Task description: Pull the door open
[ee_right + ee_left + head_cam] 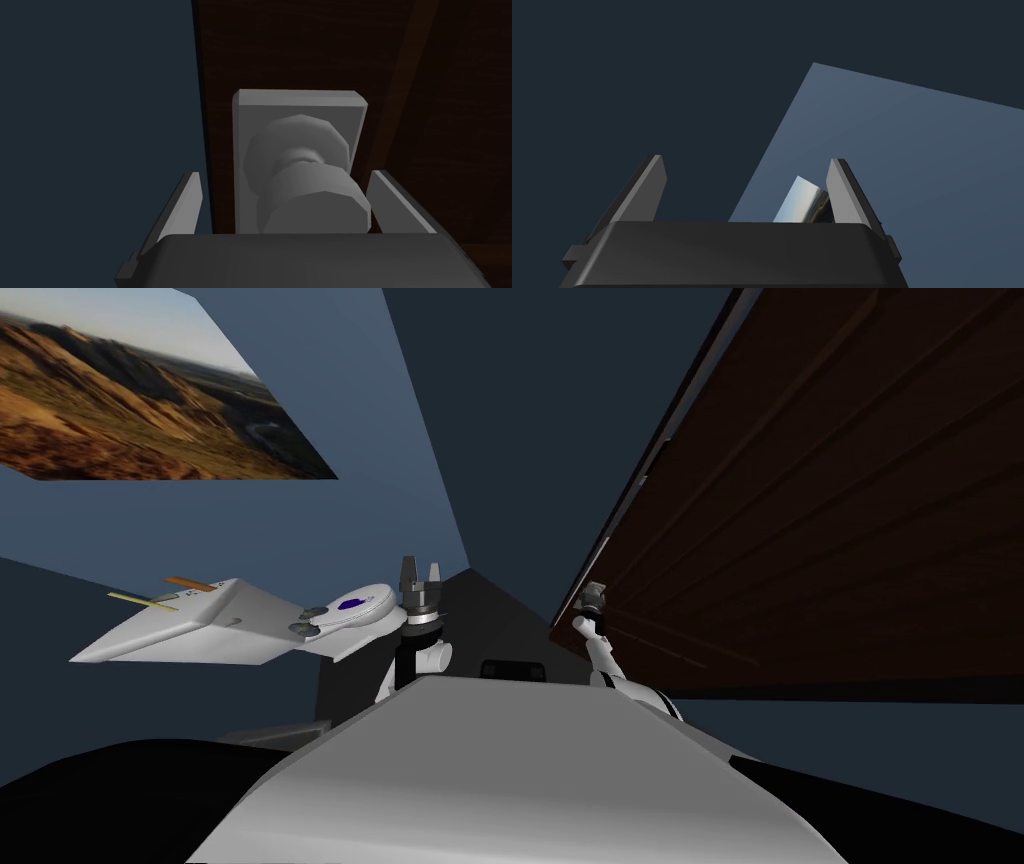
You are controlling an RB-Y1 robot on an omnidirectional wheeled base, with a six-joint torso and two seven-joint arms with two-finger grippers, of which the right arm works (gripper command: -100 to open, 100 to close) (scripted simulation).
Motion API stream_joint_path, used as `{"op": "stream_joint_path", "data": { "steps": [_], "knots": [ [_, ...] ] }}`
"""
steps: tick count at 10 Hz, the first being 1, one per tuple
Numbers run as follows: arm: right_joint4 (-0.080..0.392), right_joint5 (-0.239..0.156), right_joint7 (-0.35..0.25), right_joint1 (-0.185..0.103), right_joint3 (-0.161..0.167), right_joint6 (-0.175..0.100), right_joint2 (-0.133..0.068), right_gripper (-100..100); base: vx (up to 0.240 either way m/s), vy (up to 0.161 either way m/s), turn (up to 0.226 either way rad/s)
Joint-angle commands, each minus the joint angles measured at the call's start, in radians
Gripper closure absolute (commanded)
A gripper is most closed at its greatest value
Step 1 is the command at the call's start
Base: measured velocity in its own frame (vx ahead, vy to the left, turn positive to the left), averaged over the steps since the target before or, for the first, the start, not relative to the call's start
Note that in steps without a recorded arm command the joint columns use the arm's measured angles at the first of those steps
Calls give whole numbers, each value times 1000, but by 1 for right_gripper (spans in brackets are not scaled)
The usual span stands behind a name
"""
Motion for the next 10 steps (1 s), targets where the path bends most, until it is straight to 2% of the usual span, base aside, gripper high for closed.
{"op": "stream_joint_path", "data": {
  "steps": [1, 6, 7, 10],
  "knots": [
    [-2, 0, 5, 0, 0, 2, 2, 100, -5, 0, -37],
    [-2, 0, 5, 0, 0, 2, 2, 100, -10, 0, 1],
    [-6, 1, -21, 9, 19, 9, -12, 100, -122, -49, 149],
    [-14, 1, -59, 20, 49, 17, -31, 100, -239, -33, 151]
  ]
}}
